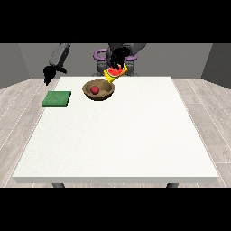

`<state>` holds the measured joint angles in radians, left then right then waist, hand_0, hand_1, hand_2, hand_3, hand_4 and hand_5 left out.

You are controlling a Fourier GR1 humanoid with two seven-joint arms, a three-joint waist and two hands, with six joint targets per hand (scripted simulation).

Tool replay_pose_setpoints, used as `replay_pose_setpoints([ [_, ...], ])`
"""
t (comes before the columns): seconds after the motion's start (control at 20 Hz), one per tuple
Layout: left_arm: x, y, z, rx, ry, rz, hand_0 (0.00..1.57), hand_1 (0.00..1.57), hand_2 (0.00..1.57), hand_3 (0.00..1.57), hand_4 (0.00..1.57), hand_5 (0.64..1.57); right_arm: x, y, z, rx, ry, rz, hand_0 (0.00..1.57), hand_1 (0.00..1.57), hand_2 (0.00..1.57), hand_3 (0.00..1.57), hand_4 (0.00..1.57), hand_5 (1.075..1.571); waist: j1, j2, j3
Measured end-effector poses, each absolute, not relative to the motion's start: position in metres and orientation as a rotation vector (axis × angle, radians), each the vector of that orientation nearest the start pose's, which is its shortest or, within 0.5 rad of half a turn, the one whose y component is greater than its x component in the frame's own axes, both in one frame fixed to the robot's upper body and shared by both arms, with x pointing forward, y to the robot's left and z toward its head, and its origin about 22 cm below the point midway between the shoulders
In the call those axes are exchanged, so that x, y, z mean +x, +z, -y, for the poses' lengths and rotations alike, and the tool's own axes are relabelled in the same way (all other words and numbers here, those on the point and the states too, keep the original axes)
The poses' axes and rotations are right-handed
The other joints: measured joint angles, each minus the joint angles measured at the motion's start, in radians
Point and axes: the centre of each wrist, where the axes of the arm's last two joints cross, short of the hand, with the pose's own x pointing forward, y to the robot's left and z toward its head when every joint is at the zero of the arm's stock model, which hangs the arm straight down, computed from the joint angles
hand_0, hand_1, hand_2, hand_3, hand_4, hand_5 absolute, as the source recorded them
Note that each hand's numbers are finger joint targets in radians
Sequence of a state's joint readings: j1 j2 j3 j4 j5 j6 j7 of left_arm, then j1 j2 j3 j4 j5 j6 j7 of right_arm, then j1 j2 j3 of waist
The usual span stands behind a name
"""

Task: Pick the cup and pour the ball into the bowl, then pick the bowl and place it on the pad

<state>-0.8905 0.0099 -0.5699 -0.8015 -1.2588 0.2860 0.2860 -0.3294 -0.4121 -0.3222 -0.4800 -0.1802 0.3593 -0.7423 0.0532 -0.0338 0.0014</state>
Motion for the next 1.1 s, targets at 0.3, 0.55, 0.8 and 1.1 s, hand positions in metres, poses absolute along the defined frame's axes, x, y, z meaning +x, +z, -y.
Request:
replay_pose_setpoints([
  [0.3, 0.357, 0.074, -0.014, 1.294, -1.598, 1.698, 0.00, 0.00, 1.57, 1.57, 0.57, 1.527, 0.253, -0.090, 0.417, -0.057, -0.161, 1.687, 0.00, 0.00, 0.14, 0.27, 0.42, 1.530, -0.007, 0.012, -0.0003],
  [0.55, 0.350, 0.074, -0.008, 1.341, -1.733, 1.654, 0.38, 0.38, 1.57, 1.57, 0.96, 1.571, 0.261, -0.086, 0.414, -0.031, -0.147, 1.688, 0.00, 0.00, 0.15, 0.28, 0.43, 1.529, -0.027, 0.013, -0.0004],
  [0.8, 0.347, 0.079, 0.000, 1.444, -1.894, 1.614, 1.46, 1.46, 1.57, 1.57, 1.13, 1.538, 0.264, -0.080, 0.419, -0.027, -0.136, 1.705, 0.00, 0.00, 0.22, 0.33, 0.43, 1.526, -0.037, 0.032, -0.0003],
  [1.1, 0.350, 0.105, 0.000, 1.445, -1.909, 1.644, 0.76, 0.76, 1.57, 1.57, 1.06, 1.560, 0.267, -0.080, 0.415, -0.022, -0.156, 1.697, 0.00, 0.00, 0.30, 0.25, 0.73, 1.554, -0.011, 0.046, -0.0007],
])
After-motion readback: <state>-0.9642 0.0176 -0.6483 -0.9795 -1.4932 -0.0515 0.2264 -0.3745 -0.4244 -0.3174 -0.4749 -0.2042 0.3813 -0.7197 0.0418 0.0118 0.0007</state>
